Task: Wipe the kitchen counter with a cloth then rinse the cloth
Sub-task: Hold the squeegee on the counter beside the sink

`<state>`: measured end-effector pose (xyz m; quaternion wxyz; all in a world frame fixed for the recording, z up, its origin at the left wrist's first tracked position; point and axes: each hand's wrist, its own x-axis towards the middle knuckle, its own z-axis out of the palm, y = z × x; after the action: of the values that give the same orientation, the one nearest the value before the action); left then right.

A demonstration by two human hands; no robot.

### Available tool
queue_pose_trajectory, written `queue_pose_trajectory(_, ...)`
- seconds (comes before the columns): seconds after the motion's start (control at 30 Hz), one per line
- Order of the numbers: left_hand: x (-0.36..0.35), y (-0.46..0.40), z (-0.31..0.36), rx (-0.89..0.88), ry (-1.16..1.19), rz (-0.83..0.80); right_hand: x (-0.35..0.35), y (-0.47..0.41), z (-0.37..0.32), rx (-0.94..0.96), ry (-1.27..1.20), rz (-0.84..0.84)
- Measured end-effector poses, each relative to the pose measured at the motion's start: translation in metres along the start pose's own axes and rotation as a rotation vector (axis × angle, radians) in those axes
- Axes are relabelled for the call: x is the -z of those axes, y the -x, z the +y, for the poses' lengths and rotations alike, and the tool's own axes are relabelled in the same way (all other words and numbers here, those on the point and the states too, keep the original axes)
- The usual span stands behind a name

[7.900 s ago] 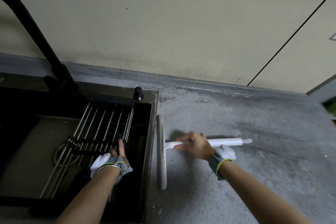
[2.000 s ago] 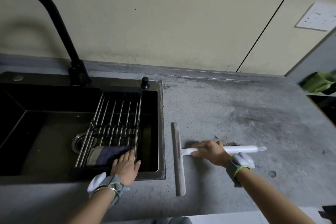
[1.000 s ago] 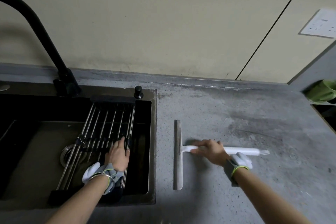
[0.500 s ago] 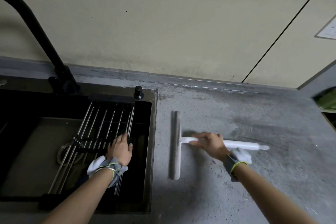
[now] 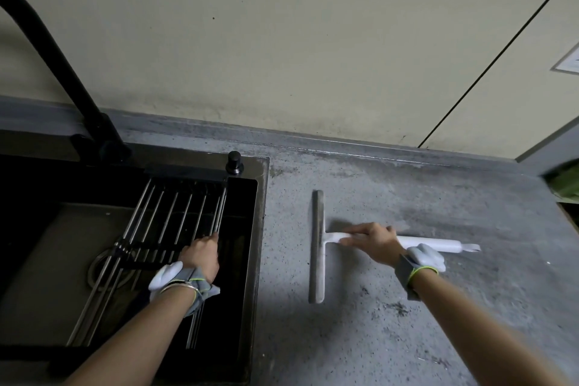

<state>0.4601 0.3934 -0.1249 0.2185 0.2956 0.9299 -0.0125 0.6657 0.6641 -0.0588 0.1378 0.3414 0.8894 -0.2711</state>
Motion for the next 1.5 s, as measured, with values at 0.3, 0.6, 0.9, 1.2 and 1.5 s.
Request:
queue_pose_trajectory(0.3, 0.013, 0.002, 0.014, -0.001, -0.181, -0.106, -0.033, -0.009, -0.053, 0.17, -0.018, -0.057)
queue_pose_trajectory(0.6, 0.015, 0.004, 0.018, -0.007, -0.216, -0.141, -0.013, -0.027, -0.034, 0.076, -0.209, -0.039)
queue_pose_trajectory(0.9, 0.019, 0.002, 0.017, -0.019, -0.139, -0.191, 0.045, -0.062, 0.024, -0.109, -0.164, 0.156)
queue_pose_trajectory(1.2, 0.008, -0.001, 0.019, 0.036, -0.172, -0.14, 0.047, -0.098, -0.014, 0.037, -0.12, 0.017)
queue_pose_trajectory(1.5, 0.008, -0.004, 0.018, 0.031, -0.155, -0.17, 0.004, -0.1, -0.076, 0.256, -0.01, -0.105)
